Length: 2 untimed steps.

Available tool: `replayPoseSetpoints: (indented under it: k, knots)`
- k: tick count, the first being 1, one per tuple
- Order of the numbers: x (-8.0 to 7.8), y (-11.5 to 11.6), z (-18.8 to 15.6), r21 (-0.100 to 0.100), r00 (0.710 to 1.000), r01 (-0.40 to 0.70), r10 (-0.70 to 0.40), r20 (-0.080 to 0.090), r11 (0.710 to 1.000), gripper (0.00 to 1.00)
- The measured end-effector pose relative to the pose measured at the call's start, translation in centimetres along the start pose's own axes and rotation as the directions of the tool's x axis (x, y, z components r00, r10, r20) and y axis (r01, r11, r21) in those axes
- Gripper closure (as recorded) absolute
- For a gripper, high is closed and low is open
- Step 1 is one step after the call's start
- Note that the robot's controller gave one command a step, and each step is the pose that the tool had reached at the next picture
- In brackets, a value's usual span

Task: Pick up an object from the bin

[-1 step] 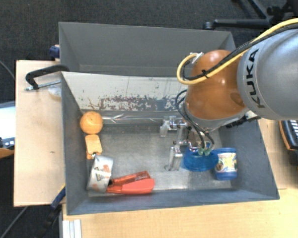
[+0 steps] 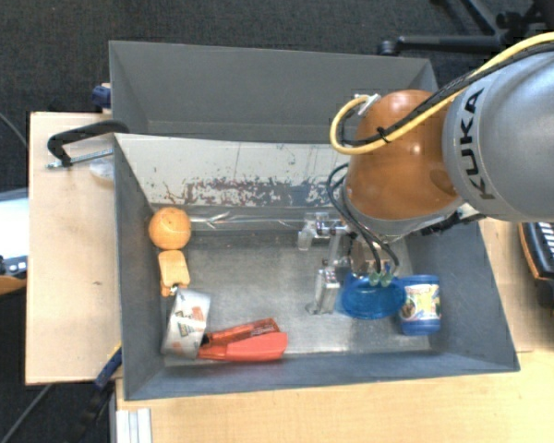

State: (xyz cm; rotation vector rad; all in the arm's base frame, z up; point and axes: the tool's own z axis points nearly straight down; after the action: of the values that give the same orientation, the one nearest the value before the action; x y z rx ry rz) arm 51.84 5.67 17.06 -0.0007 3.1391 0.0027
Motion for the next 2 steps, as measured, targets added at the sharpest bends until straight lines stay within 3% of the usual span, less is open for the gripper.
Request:
replayPoseSetpoints:
  k: [1, 2]
  knots:
    - [-1.3, -3.2, 2.9, -0.002, 1.0, -0.002, 0.002, -0.001, 1.0, 0.0]
    - [-0.2, -6.1, 5.5, 0.0, 0.999, 0.035, -0.035, -0.001, 0.999, 0.0]
